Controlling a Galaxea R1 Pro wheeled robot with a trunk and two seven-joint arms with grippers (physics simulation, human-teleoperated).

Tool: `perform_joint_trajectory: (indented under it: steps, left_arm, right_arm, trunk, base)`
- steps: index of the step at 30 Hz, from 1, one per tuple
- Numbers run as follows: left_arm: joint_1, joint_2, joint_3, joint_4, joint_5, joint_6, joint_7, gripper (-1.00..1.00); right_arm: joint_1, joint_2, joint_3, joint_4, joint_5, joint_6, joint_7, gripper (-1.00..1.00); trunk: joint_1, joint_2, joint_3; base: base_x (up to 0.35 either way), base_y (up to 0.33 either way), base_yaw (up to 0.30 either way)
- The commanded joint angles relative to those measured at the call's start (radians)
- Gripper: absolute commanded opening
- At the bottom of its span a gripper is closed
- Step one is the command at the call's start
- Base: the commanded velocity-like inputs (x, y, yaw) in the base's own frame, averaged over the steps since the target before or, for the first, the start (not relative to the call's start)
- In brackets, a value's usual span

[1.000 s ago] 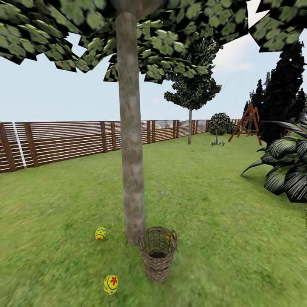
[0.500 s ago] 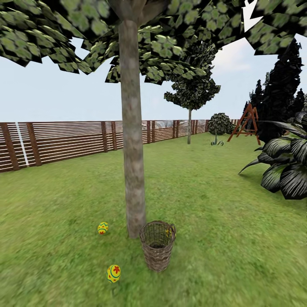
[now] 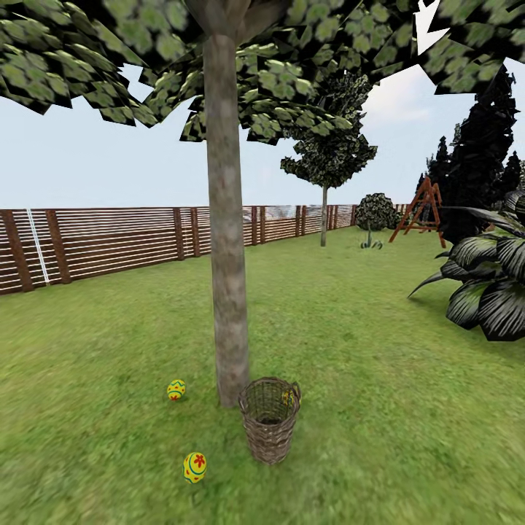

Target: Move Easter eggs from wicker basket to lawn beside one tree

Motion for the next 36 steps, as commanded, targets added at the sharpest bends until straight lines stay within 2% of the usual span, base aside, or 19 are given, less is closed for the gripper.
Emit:
perform_joint_trajectory:
  steps: [1,4,8,10,16,22,36]
  left_arm:
    - [0.005,0.0,0.007,0.002,-0.018,0.001,-0.002,1.0]
    - [0.027,0.001,0.008,0.002,-0.04,-0.002,0.0,1.0]
    - [0.06,-0.006,0.008,0.002,-0.045,-0.003,0.001,1.0]
    - [0.065,-0.008,0.008,0.002,-0.045,-0.004,0.001,1.0]
    - [0.132,-0.013,0.009,0.002,-0.044,-0.007,0.003,1.0]
    - [0.146,-0.012,0.009,0.001,-0.044,-0.008,0.003,1.0]
    - [0.147,-0.017,0.01,-0.01,-0.044,-0.006,-0.001,1.0]
  right_arm:
    - [0.001,0.002,0.009,0.001,-0.01,0.008,-0.001,1.0]
    - [0.034,0.008,0.009,0.001,-0.008,0.022,-0.003,1.0]
    - [0.095,0.007,0.009,0.001,-0.005,0.023,-0.006,1.0]
    - [0.099,0.007,0.009,0.001,-0.005,0.023,-0.006,1.0]
    - [0.141,0.004,0.01,0.001,-0.004,0.023,-0.007,1.0]
    - [0.187,0.005,0.009,0.001,-0.006,0.018,-0.007,1.0]
    - [0.192,-0.004,0.007,-0.009,-0.012,0.014,-0.007,1.0]
  trunk:
    - [0.0,-0.001,0.0]
    - [0.0,-0.001,0.0]
    - [0.0,-0.001,0.0]
    - [0.0,-0.001,0.0]
    - [0.0,-0.001,0.0]
    - [0.0,-0.001,0.0]
    - [0.0,-0.001,0.0]
  base:
    - [0.0,0.0,0.0]
    - [0.0,0.0,0.0]
    - [0.0,0.0,0.0]
    - [0.0,0.0,0.0]
    - [0.0,0.0,0.0]
    - [0.0,0.0,0.0]
    - [0.0,0.0,0.0]
